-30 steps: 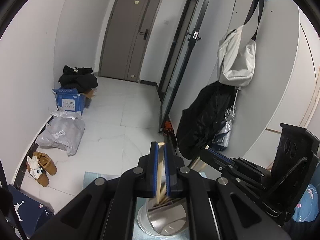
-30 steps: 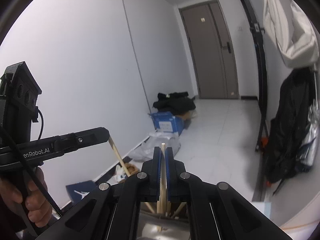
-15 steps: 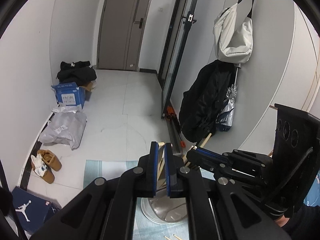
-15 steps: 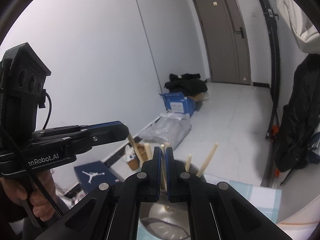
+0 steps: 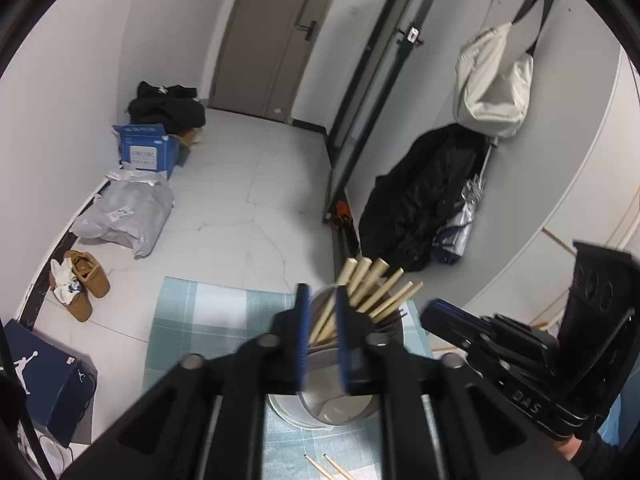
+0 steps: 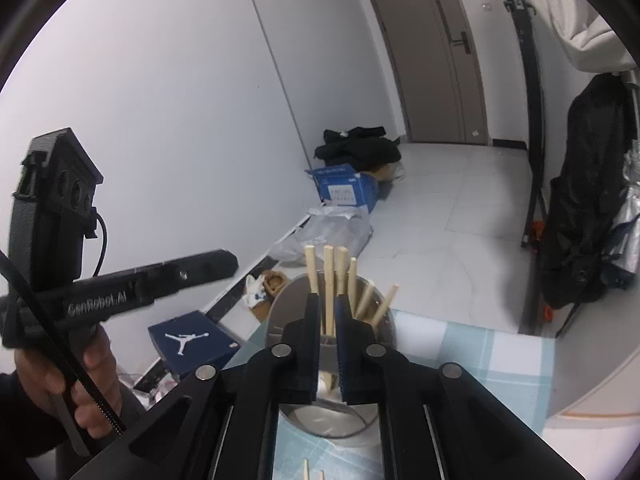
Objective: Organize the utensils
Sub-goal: 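Open both tools to drop the chopsticks into the holder, then move both tools back down toward the last chopsticks on the cloth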
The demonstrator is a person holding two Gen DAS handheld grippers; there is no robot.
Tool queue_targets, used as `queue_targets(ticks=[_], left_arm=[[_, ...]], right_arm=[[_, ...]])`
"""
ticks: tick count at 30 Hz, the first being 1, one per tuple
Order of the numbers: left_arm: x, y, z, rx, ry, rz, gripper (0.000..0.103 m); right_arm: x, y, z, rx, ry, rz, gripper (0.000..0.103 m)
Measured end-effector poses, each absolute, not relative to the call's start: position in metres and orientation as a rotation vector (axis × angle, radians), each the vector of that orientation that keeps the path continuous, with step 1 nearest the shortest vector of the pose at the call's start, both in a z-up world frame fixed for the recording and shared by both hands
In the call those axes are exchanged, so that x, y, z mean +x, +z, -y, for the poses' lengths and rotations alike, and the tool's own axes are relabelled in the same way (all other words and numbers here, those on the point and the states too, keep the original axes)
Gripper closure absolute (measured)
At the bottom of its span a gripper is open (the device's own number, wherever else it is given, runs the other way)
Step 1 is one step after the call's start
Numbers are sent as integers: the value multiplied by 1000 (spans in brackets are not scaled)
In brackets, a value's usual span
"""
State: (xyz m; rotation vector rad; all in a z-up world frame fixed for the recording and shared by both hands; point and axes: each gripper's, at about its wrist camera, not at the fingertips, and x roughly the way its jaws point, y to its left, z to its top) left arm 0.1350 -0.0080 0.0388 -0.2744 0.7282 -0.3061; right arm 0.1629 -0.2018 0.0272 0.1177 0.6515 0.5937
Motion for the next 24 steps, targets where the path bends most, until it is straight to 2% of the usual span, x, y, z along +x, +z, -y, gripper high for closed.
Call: queue_targets(ticks=[2, 5, 10, 12, 14, 16, 24], left_arm=[[130, 45, 7, -279, -286, -708, 61], [122, 54, 7, -278, -238, -673, 39], [113, 62, 7, -279, -185, -653, 33], [108, 66, 5, -276, -164, -636, 30], [101, 72, 3, -275, -142, -607, 23], [93, 78, 3, -272, -122, -580, 17], [65, 82, 8, -251, -72, -515, 3]], right_arm=[[159, 33, 206, 130, 584, -643, 86], [153, 40, 212, 139, 569, -622, 80], [140, 53, 220, 144, 541, -581, 65], [131, 61, 224, 151, 526, -553, 52], [123, 69, 227, 153, 518, -527, 51], [113, 75, 228, 152, 517, -502, 41], [71, 84, 228, 143, 505, -439, 29]])
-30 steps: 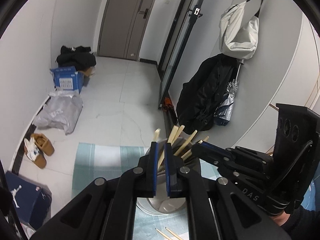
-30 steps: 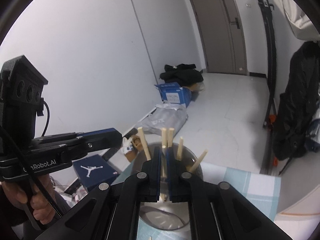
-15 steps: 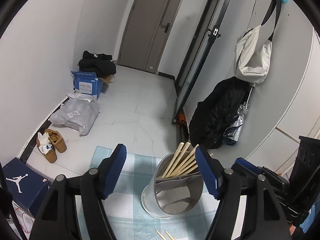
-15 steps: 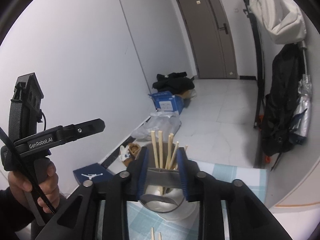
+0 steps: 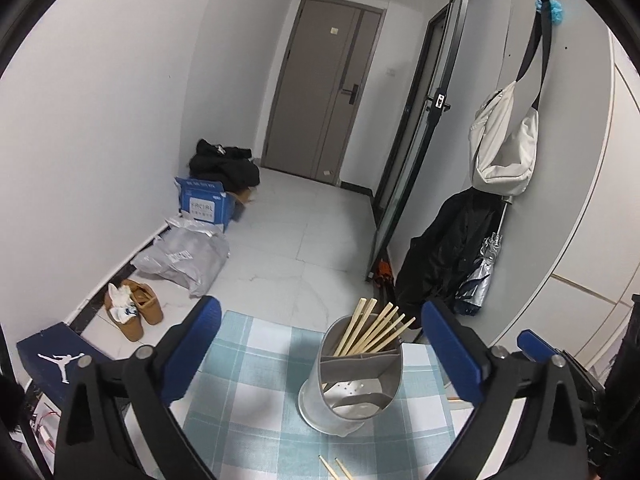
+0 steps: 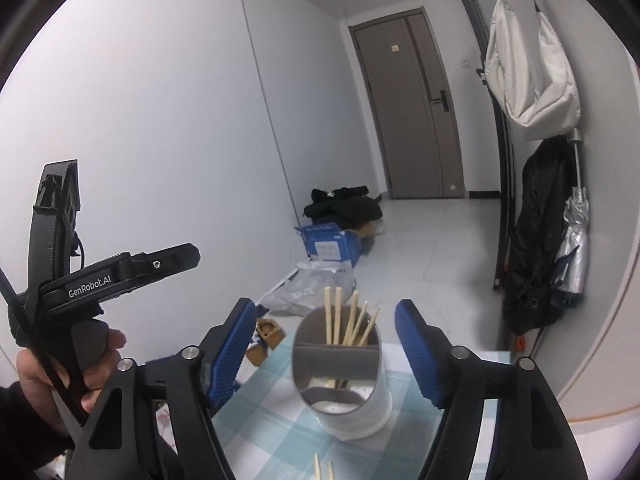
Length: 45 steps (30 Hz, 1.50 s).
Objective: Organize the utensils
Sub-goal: 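Move both tools back down toward the last chopsticks on the cloth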
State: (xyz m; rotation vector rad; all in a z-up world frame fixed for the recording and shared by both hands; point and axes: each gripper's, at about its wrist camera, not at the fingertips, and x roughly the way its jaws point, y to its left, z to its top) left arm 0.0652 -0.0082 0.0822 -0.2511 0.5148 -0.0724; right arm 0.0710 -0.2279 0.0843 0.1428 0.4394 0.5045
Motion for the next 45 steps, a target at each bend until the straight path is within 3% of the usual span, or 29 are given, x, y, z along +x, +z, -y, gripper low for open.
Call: queue_targets(ticks=[4, 15, 21, 36, 41, 45], left_arm=[[54, 77, 13, -210, -30, -491, 1], [26, 49, 16, -207, 3, -485, 1], [28, 14, 17, -224, -8, -575, 1], [48, -49, -2, -263, -6, -836, 1], [55, -60, -13, -326, 23, -891, 1], [56, -61, -22, -326, 65, -884, 1]], right_arm=[[53, 77, 229, 122, 473, -428, 18], [18, 43, 231, 95, 456, -470, 17], [10, 13, 232, 90, 442, -534, 17], [56, -88, 216, 17, 421, -965, 18], [85, -114, 176, -154, 489, -1071, 32], [94, -133, 159, -190, 505, -1118, 53]])
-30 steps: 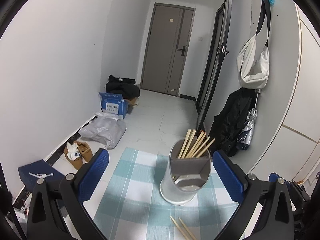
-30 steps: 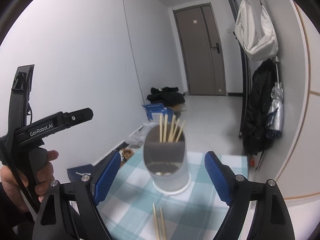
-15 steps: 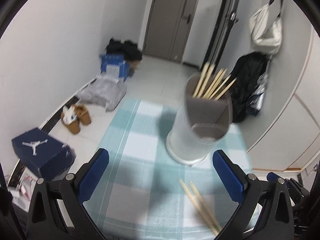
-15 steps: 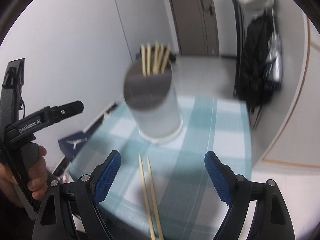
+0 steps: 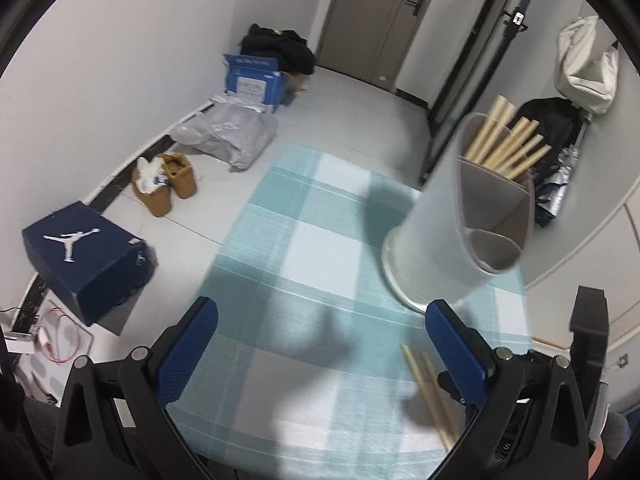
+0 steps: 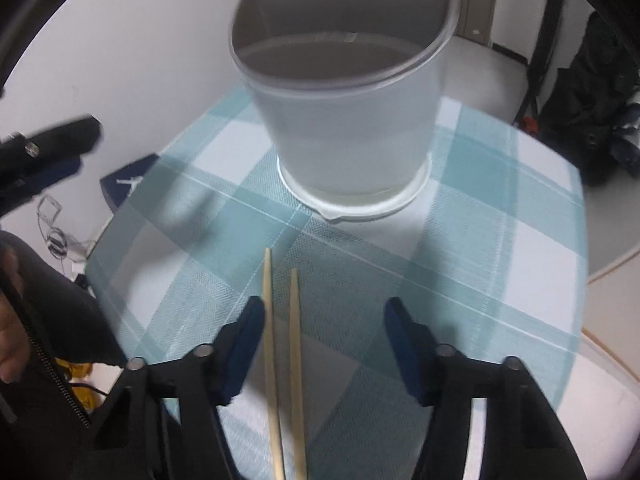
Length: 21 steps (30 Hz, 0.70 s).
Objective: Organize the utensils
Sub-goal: 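Move both tools back down toward the last chopsticks on the cloth, then close the right tool on a chopstick while the left tool grasps the other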
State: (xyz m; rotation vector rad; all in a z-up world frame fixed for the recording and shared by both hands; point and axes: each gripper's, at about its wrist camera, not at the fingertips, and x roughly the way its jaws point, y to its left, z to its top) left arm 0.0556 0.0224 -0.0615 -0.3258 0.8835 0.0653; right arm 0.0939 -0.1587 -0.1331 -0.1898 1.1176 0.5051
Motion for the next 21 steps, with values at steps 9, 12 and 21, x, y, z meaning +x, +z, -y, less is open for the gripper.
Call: queue_targets(ticks=[9, 12, 21], left_arm=[[62, -73, -31, -359, 84, -928, 1], [64, -72, -33, -353, 99, -921, 1], [69, -90, -26, -338, 71, -995, 1]], right_arm=[[86, -147, 143, -299, 506, -1089, 78], [82, -146, 137, -323, 526, -1068, 89], [95, -134, 157, -190, 561, -1052, 99]])
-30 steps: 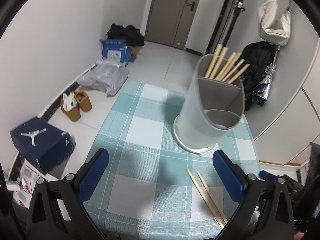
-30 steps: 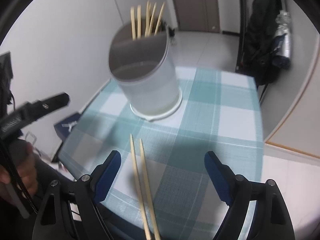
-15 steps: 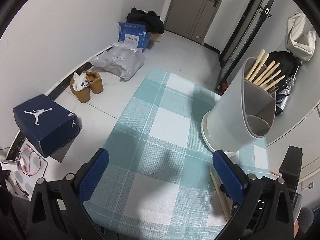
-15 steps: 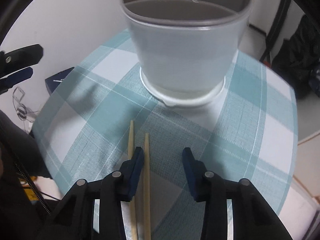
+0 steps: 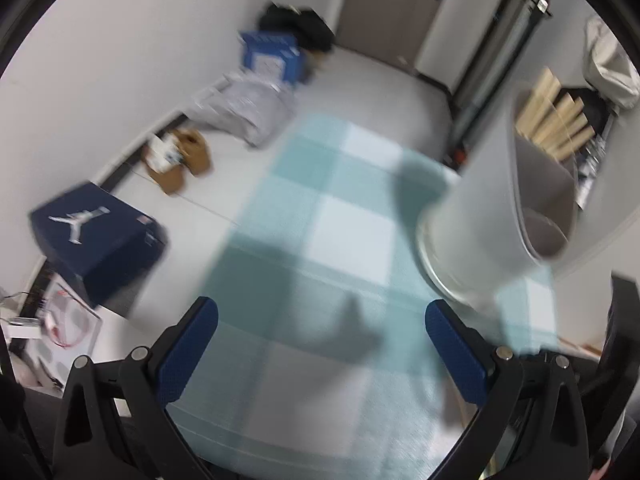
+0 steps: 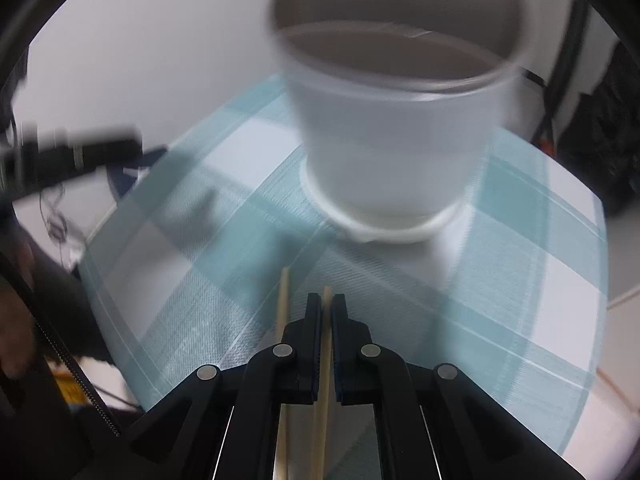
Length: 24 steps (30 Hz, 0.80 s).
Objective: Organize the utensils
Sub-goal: 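Close the right tool on a chopstick while the left tool grasps the other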
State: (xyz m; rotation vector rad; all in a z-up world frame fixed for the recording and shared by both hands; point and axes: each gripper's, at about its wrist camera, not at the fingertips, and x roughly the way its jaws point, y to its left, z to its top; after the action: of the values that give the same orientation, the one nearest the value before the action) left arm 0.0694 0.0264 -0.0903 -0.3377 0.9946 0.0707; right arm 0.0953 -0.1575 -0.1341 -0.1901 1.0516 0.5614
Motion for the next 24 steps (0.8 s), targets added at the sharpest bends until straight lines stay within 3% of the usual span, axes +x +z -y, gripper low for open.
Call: queue_targets(ticks=[7, 13, 19, 24], left_arm=[[71, -102, 17, -292, -54, -1100, 1], [76, -113, 52, -165, -5, -1158, 2], [86, -123, 67, -151, 28, -1218, 20], [91, -121, 75, -73, 80, -1229, 53]], right_arm=[[99, -91, 236, 147, 497, -954, 99], [99, -74, 271, 262, 436, -890, 99], [103, -69, 286, 309, 366, -830, 99], [100, -70, 295, 308, 350, -822, 99]])
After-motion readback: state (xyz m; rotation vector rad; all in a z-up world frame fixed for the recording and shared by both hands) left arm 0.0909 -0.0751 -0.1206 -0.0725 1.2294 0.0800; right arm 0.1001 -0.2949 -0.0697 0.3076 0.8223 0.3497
